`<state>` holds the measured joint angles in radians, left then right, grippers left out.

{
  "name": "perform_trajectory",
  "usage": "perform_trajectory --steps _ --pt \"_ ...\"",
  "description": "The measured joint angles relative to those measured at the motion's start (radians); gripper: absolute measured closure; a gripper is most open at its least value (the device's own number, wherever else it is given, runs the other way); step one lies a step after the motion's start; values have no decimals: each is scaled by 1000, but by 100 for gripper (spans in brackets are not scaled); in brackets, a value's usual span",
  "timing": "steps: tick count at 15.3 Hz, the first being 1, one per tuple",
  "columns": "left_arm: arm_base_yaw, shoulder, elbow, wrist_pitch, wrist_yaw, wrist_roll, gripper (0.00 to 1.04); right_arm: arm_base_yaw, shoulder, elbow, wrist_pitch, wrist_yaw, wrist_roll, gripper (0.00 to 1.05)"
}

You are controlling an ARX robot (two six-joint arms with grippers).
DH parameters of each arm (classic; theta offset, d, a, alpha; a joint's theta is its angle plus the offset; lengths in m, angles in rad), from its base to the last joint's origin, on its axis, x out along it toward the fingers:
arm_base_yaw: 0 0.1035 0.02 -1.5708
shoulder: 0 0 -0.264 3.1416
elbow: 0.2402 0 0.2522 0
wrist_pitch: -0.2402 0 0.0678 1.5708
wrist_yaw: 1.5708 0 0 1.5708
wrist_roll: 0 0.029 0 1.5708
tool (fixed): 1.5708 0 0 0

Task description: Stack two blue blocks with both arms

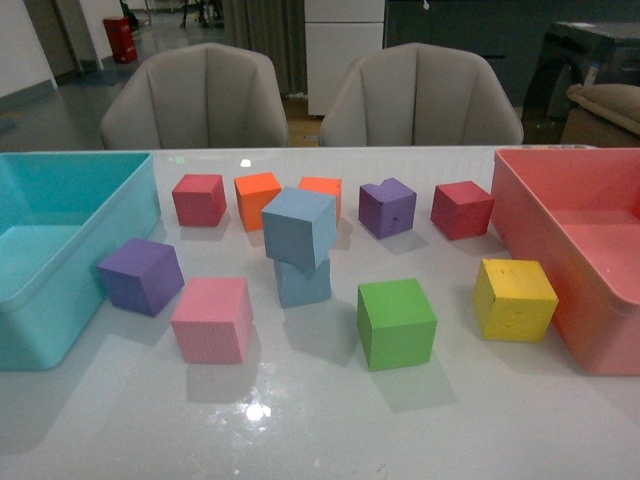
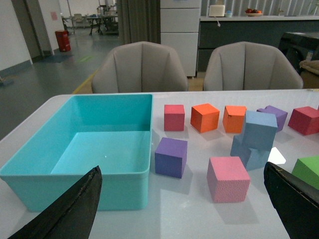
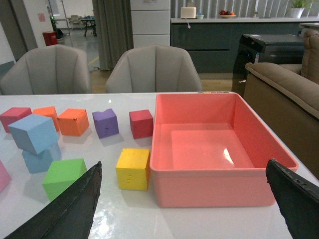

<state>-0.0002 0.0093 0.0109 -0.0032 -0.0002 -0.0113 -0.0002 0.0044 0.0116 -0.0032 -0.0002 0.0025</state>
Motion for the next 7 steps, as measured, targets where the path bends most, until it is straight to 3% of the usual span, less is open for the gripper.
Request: perform_trajectory --steps 7 --pt "0 0 0 0 0 0 7 0 0 0 0 0 0 6"
